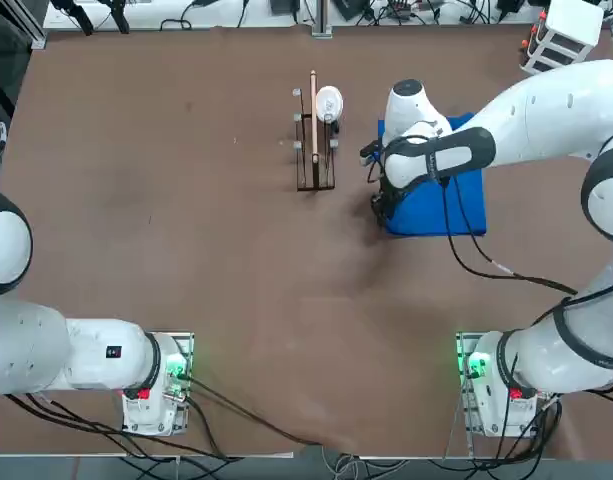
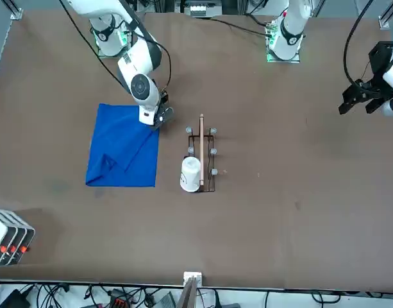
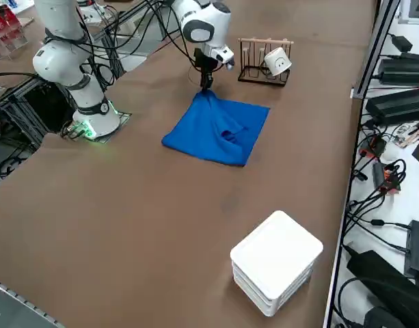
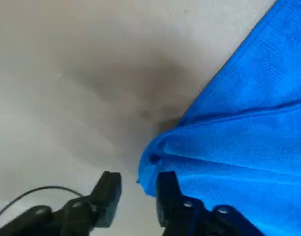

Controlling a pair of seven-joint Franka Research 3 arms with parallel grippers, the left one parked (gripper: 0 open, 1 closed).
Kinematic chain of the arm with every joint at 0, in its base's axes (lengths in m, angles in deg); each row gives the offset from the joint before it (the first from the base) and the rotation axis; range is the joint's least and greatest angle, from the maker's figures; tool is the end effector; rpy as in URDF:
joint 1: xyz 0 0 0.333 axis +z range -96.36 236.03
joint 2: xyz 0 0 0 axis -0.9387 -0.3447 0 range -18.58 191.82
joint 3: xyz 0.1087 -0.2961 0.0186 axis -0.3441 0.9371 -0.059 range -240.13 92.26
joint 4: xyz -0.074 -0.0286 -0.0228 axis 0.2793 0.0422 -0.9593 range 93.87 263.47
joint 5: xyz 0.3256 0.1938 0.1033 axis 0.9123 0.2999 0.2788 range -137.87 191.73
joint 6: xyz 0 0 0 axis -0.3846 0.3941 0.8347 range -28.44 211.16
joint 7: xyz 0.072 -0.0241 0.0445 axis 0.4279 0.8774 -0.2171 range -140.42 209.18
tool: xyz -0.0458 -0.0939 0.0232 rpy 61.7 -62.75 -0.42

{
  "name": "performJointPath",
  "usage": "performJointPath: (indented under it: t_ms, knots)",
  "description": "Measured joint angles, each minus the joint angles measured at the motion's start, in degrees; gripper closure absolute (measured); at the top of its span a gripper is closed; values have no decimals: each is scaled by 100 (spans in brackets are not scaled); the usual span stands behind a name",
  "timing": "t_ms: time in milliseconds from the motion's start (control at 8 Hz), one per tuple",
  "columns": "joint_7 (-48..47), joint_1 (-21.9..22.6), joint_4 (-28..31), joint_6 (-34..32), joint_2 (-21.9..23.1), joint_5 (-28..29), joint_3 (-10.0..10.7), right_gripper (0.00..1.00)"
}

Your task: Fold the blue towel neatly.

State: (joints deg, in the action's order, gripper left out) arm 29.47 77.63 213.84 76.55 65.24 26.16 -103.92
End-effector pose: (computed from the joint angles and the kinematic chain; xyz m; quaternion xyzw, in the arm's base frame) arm 0.4094 0.3252 0.2122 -0.9466 -0.2815 0.1532 0.0347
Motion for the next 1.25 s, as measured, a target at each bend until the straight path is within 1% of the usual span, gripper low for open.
performJointPath:
  t_ms: [125,250,375,625,750,875,1125,1250]
  knots:
    - [-145,4,-53,-14,2,0,-1,28]
    - [-399,44,-182,-117,5,0,-7,10]
    - [-749,153,-389,-314,9,0,-10,0]
    - [-1283,277,-918,-833,20,0,-8,0]
    - [-1359,249,-1168,-1043,26,0,46,0]
    - [-1369,141,-1384,-1159,24,-3,138,0]
    - [-1368,-246,-1722,-1217,-49,-7,326,0]
    - [-1366,-388,-1835,-1222,-97,-11,471,0]
